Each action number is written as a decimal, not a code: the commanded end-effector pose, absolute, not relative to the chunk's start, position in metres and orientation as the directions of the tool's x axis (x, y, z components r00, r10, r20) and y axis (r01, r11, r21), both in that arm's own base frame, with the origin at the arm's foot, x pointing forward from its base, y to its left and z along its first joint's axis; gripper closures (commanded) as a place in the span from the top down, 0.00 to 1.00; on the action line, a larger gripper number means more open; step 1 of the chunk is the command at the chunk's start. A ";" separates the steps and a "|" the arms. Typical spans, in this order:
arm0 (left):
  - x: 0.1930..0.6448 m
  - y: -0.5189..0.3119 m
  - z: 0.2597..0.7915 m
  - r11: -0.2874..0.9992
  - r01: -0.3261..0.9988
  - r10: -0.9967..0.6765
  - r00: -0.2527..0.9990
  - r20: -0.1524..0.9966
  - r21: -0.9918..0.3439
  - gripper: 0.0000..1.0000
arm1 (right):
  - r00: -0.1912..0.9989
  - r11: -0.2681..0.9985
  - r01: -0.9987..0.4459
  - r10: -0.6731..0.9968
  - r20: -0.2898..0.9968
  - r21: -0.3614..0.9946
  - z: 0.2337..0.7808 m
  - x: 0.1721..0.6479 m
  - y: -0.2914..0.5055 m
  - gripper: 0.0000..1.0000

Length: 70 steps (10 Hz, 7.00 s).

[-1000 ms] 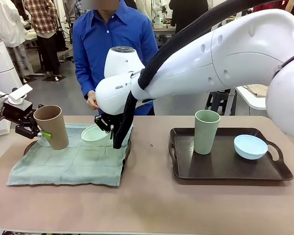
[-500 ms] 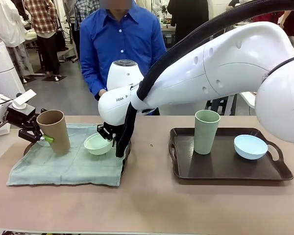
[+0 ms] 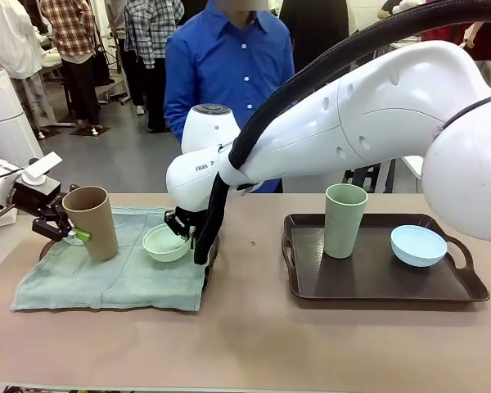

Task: Set up a tray with a mat and arrange the tableware.
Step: Place the Picnic Bowl and Reusable plastic cup back onto the Handle tray in front of the human's position, then pick up the Picnic Bowl and Reusable plastic cup from the Handle tray in front of the human's position and hold them in the air.

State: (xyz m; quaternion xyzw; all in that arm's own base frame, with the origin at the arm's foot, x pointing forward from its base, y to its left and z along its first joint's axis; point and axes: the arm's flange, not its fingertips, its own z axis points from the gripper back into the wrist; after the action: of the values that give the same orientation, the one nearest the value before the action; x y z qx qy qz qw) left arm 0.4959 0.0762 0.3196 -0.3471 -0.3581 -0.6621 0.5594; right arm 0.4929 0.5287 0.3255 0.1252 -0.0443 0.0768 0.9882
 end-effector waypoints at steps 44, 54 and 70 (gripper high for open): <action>0.412 0.018 0.546 0.751 0.659 -0.651 0.748 0.125 -0.033 1.00 | 0.953 0.999 -0.018 0.004 0.302 0.046 0.522 0.355 0.386 0.93; 0.395 0.010 0.558 0.779 0.597 -0.579 0.802 0.149 -0.189 1.00 | 0.951 0.983 -0.075 0.019 0.308 0.170 0.528 0.341 0.301 0.93; 0.383 0.070 0.548 0.610 0.340 -0.042 0.916 0.400 -0.716 1.00 | 0.949 0.632 -0.032 -0.225 0.222 0.775 0.518 0.271 -0.037 0.93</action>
State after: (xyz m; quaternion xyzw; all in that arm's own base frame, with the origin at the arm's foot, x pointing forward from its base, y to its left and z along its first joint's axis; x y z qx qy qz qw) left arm 0.3800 0.0691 0.5562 -0.4267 -0.1700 -0.1799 0.8699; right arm 0.2930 -0.0430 0.5547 0.4126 -0.1760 -0.0405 0.8928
